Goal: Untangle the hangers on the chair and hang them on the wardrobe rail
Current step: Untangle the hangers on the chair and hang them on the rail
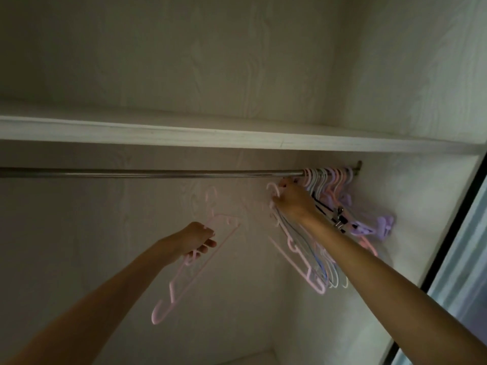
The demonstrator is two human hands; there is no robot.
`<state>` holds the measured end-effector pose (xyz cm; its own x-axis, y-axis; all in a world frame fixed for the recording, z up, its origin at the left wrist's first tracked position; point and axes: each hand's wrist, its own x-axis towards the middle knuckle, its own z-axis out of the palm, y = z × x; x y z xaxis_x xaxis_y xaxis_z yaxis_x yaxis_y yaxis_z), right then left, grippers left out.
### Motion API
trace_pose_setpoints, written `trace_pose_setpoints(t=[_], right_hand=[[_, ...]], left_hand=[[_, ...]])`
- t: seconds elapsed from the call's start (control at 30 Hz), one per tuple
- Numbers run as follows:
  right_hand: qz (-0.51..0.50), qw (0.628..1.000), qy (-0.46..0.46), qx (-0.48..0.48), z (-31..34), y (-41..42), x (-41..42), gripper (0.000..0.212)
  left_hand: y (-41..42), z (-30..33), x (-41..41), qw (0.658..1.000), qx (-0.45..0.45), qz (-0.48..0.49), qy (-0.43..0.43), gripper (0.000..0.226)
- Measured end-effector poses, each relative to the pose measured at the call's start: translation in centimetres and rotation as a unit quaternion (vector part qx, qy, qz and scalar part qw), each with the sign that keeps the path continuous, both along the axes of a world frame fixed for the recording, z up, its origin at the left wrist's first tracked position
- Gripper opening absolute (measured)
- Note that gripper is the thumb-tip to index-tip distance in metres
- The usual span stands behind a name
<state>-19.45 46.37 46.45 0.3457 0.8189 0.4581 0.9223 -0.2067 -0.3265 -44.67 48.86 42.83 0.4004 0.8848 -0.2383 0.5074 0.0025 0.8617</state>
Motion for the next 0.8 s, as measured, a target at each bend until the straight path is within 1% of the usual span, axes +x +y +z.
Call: trace_pose_setpoints(t=[0.07,0.1,0.13,0.17,0.2,0.23,0.3,0.37,0.43,0.5,0.6,0.67,0.73,0.8], right_hand=[[0.031,0.999,-0.002,0.039,0.0,0.2,0.3,0.018],[0.050,0.997,0.019,0.054,-0.3,0.5,0.4,0.019],[0.065,0.993,0.081,0.061,-0.8,0.9,0.6,0.022],[0.078,0.979,0.180,0.056,-1.6,1.0,0.5,0.025],[0.081,0.957,0.273,0.048,-2.7,1.0,0.7,0.028],[0.077,0.937,0.339,0.030,-3.9,0.7,0.7,0.029],[0.068,0.917,0.393,0.002,-5.6,-0.3,1.3,0.026],[0.058,0.900,0.432,0.018,-6.8,-1.1,2.1,0.025],[0.048,0.899,0.434,0.034,-7.0,-1.5,2.2,0.030],[0.065,0.912,0.405,0.022,-6.5,-1.5,1.4,0.028],[0.108,0.947,0.303,-0.020,-5.9,-1.2,0.0,0.013],[0.136,0.956,0.247,-0.079,-5.6,-1.2,-0.8,0.025],[0.165,0.955,0.203,-0.143,-5.6,-1.3,-1.7,0.038],[0.181,0.954,0.175,-0.164,-5.7,-1.4,-2.5,0.038]], left_hand=[[0.6,0.1,0.2,1.000,-0.004,-0.004,0.001,0.018],[0.8,0.2,0.3,1.000,-0.015,0.000,-0.008,0.018],[1.0,0.1,0.4,0.999,-0.037,0.008,-0.029,0.017],[1.2,-0.1,0.5,0.996,-0.066,0.019,-0.056,0.017],[1.3,-0.4,0.4,0.992,-0.089,0.033,-0.078,0.018],[1.6,-1.0,0.3,0.991,-0.098,0.047,-0.080,0.020],[2.1,-2.1,-0.2,0.992,-0.093,0.068,-0.054,0.023],[2.2,-2.9,-0.9,0.994,-0.090,0.066,-0.018,0.022],[2.4,-3.1,-1.4,0.995,-0.090,0.039,-0.003,0.017],[2.7,-3.1,-1.5,0.998,-0.069,0.001,0.012,0.013],[2.7,-2.6,-1.0,0.997,-0.027,-0.060,0.038,0.014],[2.4,-2.2,-0.8,0.995,0.001,-0.092,0.046,0.017],[2.0,-1.9,-0.7,0.991,0.033,-0.121,0.039,0.018],[1.7,-1.7,-0.7,0.983,0.079,-0.161,0.034,0.014]])
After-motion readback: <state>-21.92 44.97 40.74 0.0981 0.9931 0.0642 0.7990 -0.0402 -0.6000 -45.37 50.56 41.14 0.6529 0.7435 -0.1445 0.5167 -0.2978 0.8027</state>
